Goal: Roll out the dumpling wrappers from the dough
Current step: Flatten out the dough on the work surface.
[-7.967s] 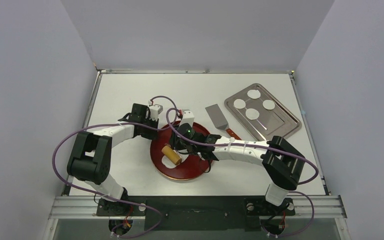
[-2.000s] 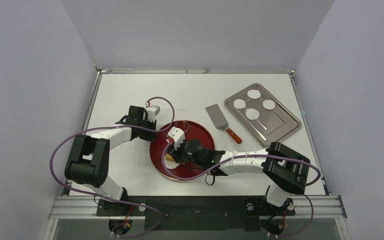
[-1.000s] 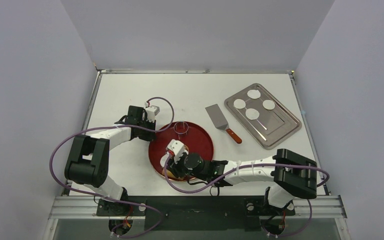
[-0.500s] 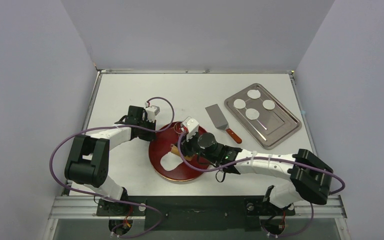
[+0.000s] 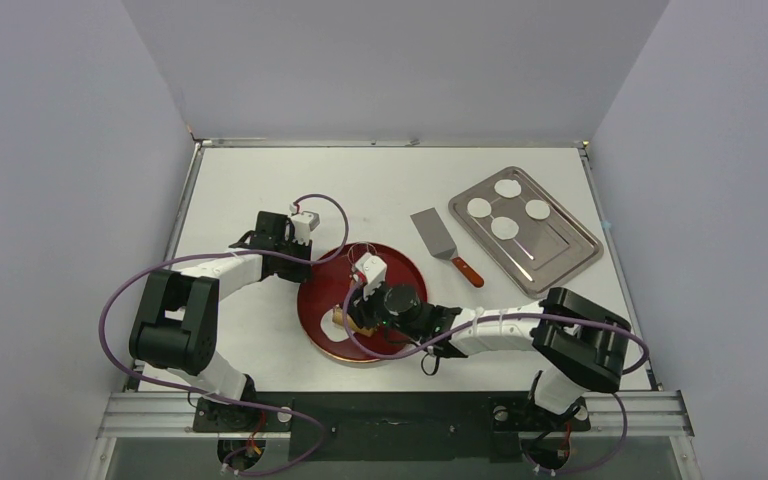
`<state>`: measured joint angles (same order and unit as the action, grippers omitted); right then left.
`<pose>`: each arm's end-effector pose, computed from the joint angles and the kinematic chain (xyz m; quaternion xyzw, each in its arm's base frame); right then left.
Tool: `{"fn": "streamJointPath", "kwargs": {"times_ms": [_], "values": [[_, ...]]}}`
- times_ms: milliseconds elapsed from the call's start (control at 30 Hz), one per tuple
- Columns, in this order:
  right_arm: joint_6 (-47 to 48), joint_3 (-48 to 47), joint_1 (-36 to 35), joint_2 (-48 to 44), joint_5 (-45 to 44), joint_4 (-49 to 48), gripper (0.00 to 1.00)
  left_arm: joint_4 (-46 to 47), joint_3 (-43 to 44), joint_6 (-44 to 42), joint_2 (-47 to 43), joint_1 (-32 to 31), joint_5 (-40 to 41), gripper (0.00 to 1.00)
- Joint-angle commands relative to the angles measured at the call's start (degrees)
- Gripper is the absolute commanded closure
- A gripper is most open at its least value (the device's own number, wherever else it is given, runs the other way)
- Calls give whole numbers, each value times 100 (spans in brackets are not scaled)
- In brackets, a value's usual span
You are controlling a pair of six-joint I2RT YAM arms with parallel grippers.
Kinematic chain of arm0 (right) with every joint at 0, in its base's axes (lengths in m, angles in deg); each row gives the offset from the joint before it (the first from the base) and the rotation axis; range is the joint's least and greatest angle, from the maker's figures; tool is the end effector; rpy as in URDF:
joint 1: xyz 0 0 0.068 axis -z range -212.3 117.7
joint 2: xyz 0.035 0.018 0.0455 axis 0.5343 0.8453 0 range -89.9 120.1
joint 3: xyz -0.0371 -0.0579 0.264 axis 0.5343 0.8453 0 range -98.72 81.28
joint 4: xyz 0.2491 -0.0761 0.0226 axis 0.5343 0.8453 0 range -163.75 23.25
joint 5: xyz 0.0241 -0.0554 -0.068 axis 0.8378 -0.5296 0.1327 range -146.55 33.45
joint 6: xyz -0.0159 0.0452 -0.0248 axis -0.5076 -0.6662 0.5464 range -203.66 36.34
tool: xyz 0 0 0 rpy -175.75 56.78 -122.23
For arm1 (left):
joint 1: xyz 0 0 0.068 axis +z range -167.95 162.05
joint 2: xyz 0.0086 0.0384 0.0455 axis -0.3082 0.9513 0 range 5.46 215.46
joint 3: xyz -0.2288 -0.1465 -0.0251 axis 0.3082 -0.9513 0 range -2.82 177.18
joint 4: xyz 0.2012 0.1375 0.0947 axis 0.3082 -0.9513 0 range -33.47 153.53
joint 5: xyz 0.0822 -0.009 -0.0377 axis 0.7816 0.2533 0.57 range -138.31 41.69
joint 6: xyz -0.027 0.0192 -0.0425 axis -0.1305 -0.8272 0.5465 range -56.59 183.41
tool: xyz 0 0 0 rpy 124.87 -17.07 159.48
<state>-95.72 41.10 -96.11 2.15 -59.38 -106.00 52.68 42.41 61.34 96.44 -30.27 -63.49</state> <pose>0.1477 0.2964 0.1848 -0.3438 0.7413 0.3382 0.4668 0.2893 -0.0728 0.1535 0.1566 0.9372 -0.1515 0.2724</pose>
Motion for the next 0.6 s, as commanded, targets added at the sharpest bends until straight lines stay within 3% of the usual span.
{"fn": "streamJointPath", "kwargs": {"times_ms": [0, 300, 467, 567], "values": [[-549, 584, -314, 197, -12, 468, 100, 112, -33, -47, -161, 16, 166, 100], [-695, 532, -825, -80, -305, 959, 100, 108, -22, -37, -117, 16, 172, 100], [-638, 123, -798, -1002, -539, 1296, 100, 86, 2, -25, -83, 14, 169, 100], [-788, 43, -678, -1492, -389, 993, 100, 98, -16, -20, -120, 15, 204, 100]]}}
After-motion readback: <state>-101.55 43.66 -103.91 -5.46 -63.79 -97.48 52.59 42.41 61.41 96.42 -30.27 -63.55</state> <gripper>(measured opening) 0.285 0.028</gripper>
